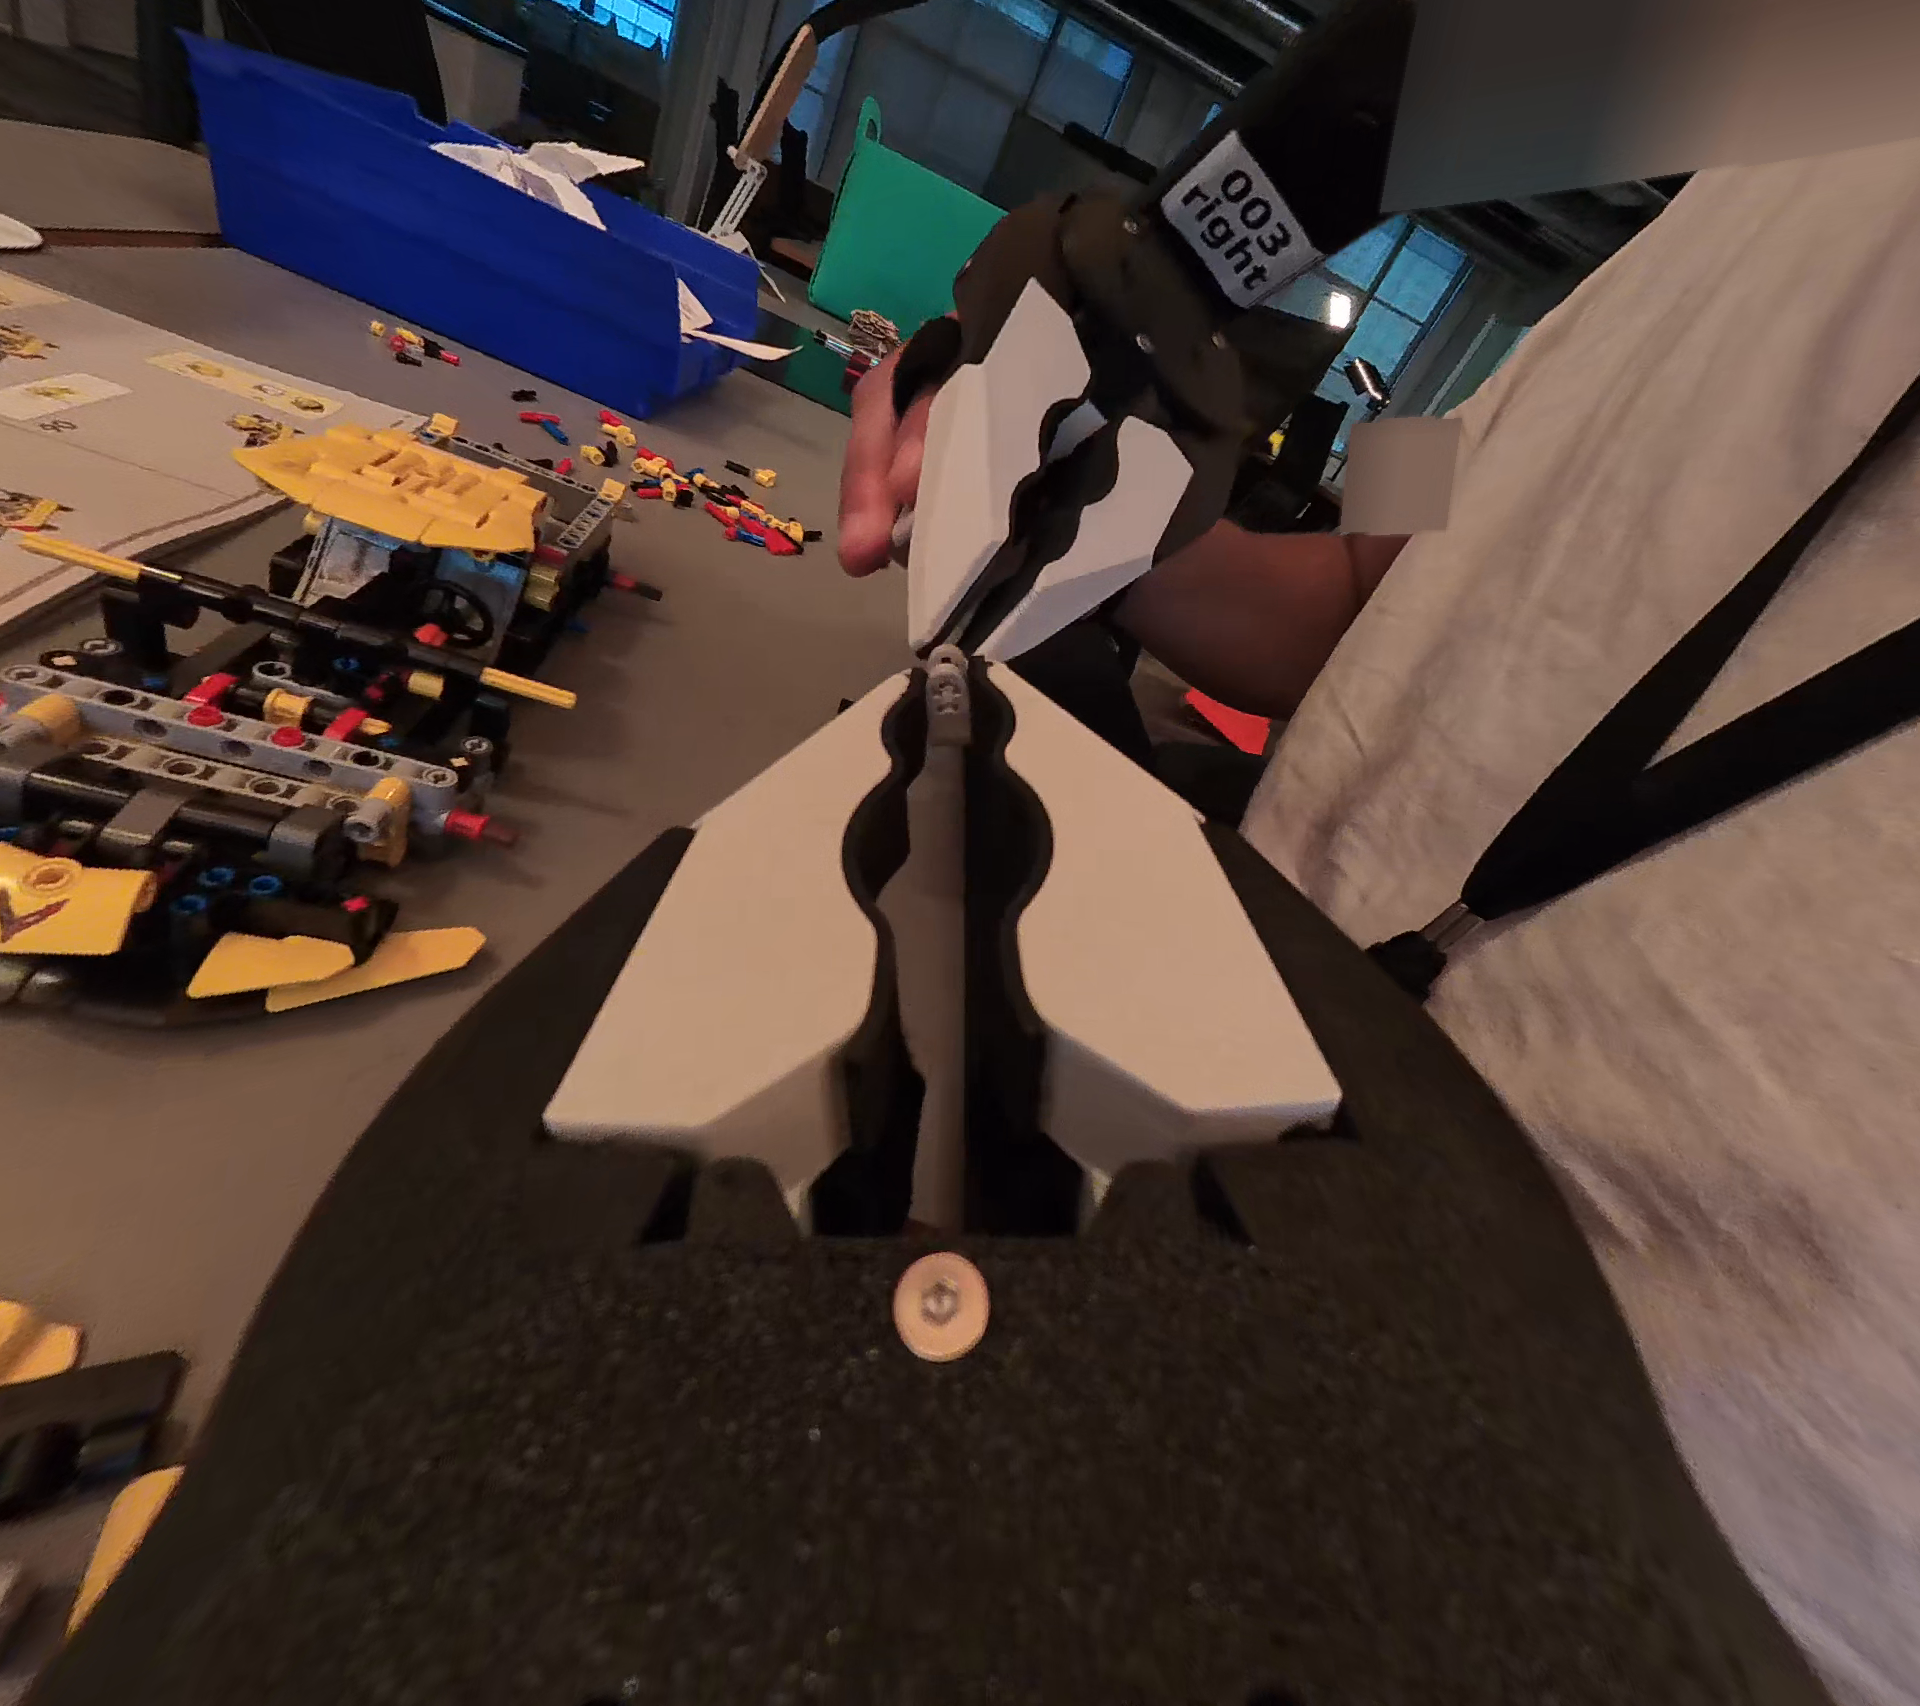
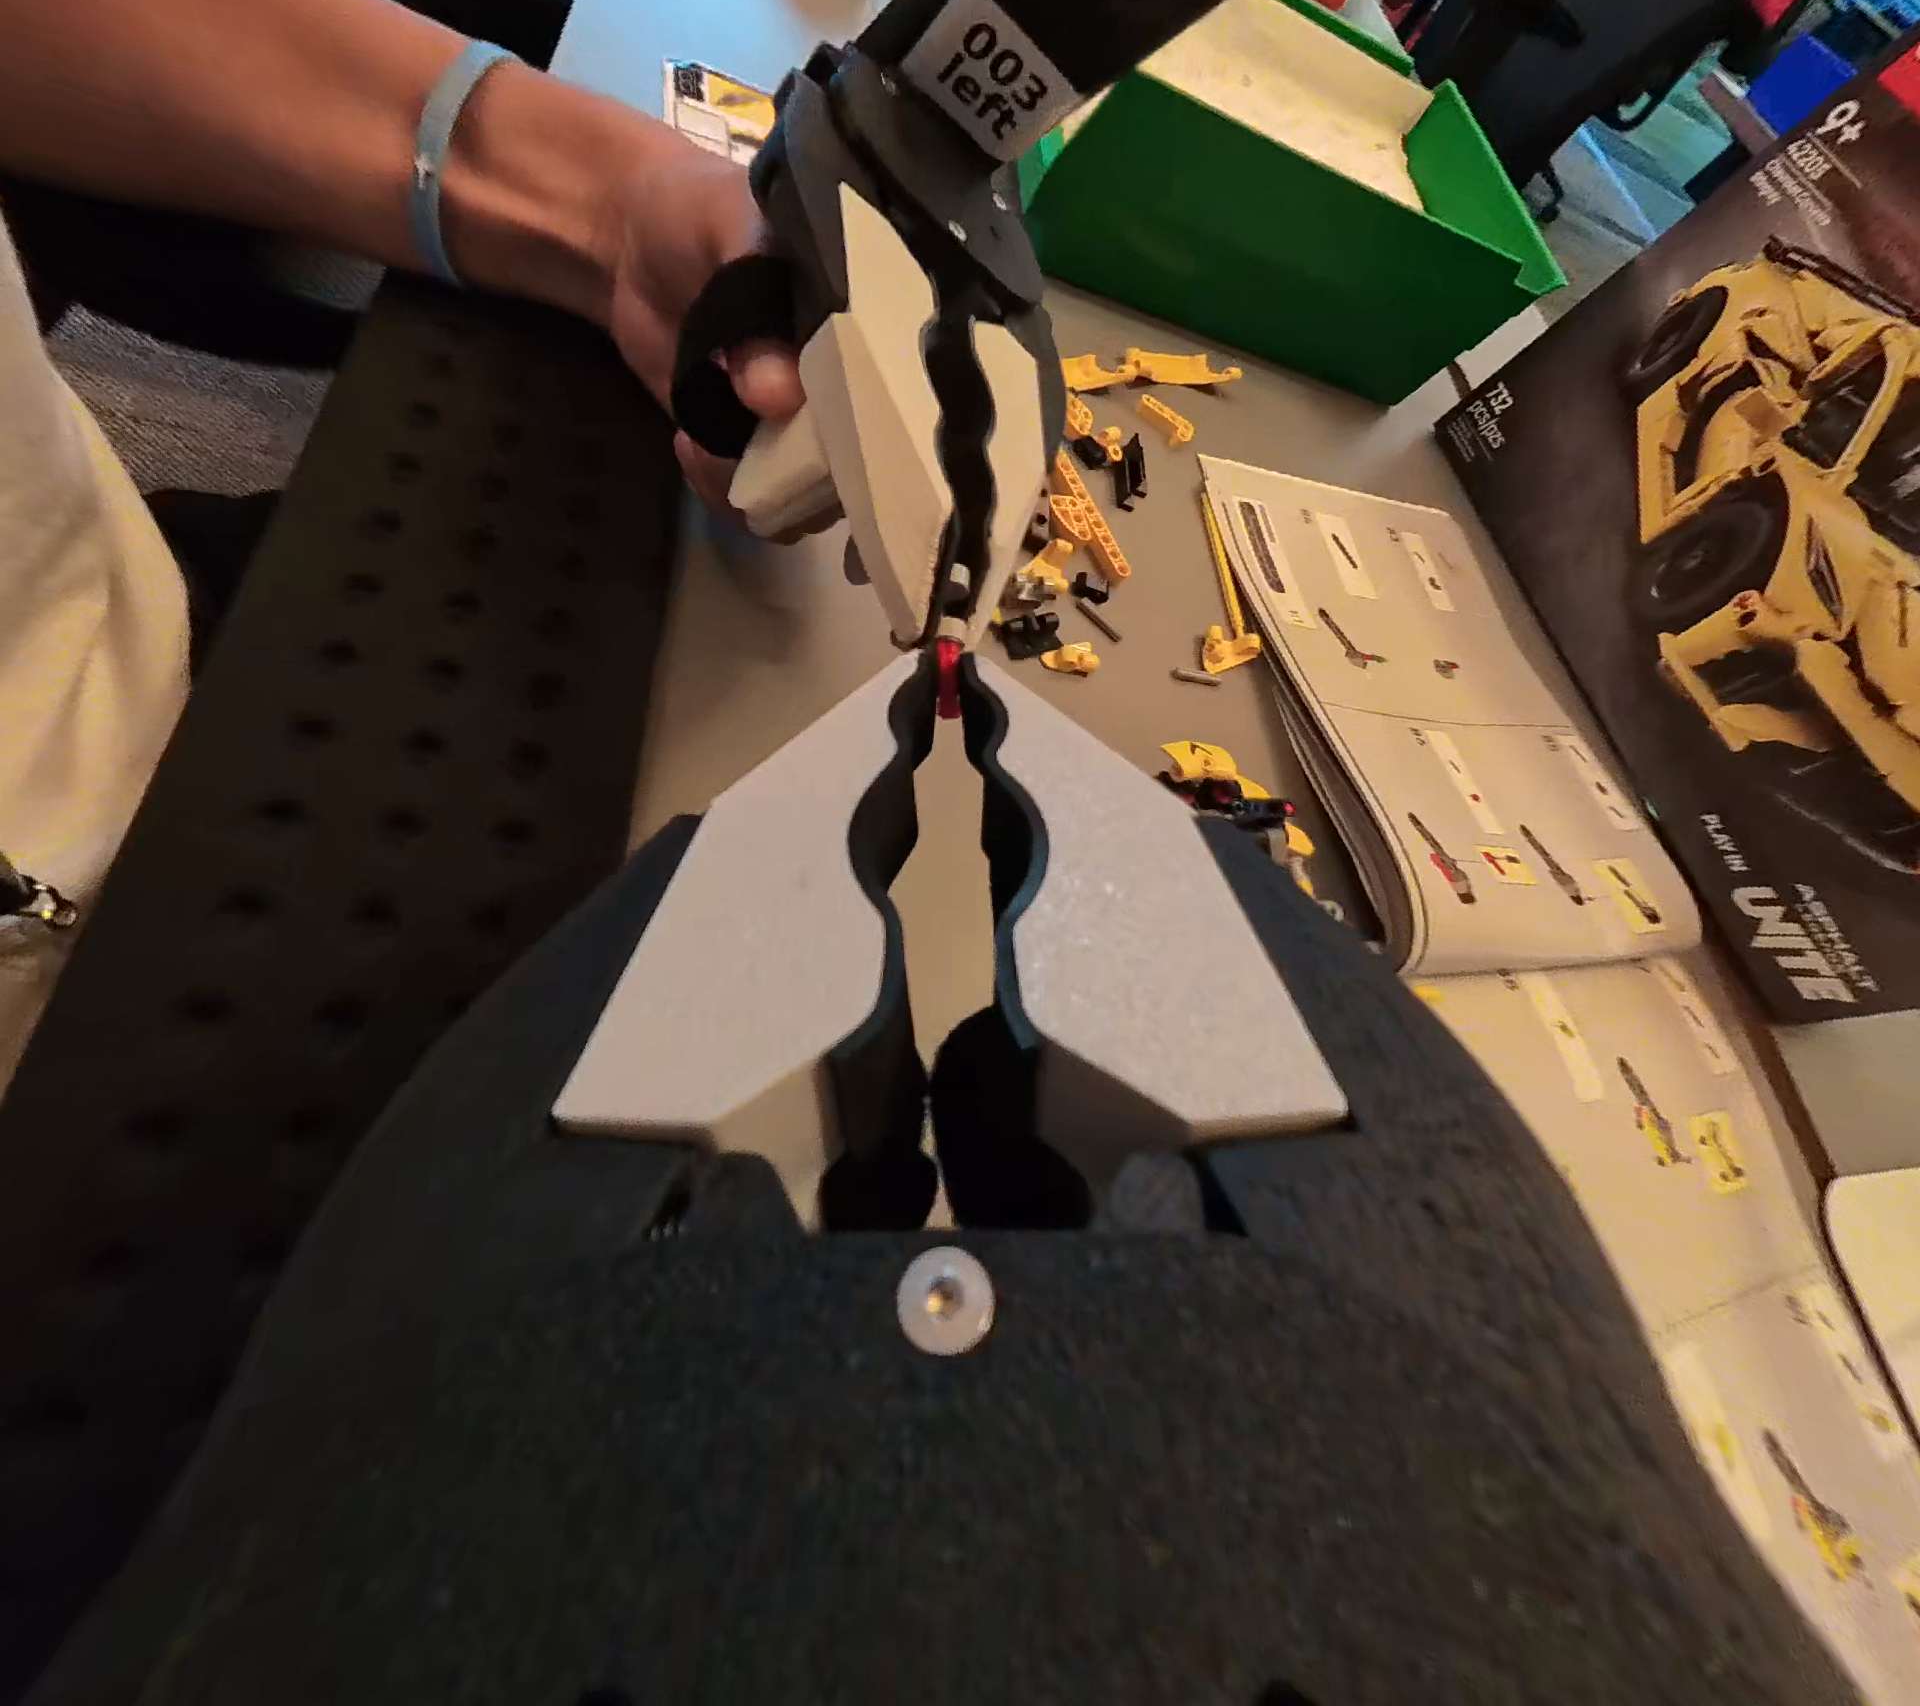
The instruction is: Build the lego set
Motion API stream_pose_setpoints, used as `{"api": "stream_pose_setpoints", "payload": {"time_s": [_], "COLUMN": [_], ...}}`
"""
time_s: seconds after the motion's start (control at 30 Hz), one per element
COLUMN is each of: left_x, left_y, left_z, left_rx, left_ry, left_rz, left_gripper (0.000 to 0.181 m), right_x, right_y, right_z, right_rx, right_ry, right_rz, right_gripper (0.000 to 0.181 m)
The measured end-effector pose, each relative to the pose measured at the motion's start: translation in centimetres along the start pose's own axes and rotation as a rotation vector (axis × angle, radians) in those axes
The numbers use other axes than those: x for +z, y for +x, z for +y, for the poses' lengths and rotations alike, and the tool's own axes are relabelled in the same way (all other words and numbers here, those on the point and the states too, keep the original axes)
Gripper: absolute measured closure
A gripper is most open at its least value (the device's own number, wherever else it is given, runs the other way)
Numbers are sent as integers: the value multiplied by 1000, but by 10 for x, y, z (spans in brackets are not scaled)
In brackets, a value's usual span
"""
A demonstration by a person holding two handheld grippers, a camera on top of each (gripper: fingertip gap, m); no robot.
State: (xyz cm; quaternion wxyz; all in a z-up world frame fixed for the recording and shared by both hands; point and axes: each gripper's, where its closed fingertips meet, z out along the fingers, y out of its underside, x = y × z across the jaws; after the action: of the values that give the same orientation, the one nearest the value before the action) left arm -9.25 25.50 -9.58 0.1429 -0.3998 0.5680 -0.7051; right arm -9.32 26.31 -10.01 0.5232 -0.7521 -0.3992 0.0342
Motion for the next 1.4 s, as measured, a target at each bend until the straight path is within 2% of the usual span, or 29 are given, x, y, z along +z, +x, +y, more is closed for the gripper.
{"api": "stream_pose_setpoints", "payload": {"time_s": [0.13, 0.27, 0.43, 0.5, 0.6, 0.73, 0.87, 1.0, 1.4], "left_x": [1, 0, -4, -5, -6, -4, -5, -4, 1], "left_y": [2, 7, 14, 15, 15, 15, 16, 15, 5], "left_z": [-1, -6, -17, -19, -21, -18, -20, -18, -1], "left_rx": [12, 38, 79, 79, 76, 82, 77, 80, 103], "left_ry": [1, 29, 97, 107, 118, 103, 115, 100, 7], "left_rz": [3, 18, 35, 38, 36, 35, 38, 35, -31], "left_gripper": [174, 174, 174, 174, 174, 174, 174, 174, 174], "right_x": [-1, -4, -16, -18, -15, -10, -8, -11, -6], "right_y": [1, 1, 0, 3, 3, 7, -2, 0, -4], "right_z": [-1, -3, -23, -27, -26, -20, -19, -21, -1], "right_rx": [78, 265, 637, 694, 694, 704, 739, 756, 623], "right_ry": [33, 124, 404, 474, 482, 468, 468, 517, 332], "right_rz": [-21, -109, -348, -377, -368, -323, -387, -380, -280], "right_gripper": [174, 170, 166, 171, 176, 169, 168, 177, 179]}}
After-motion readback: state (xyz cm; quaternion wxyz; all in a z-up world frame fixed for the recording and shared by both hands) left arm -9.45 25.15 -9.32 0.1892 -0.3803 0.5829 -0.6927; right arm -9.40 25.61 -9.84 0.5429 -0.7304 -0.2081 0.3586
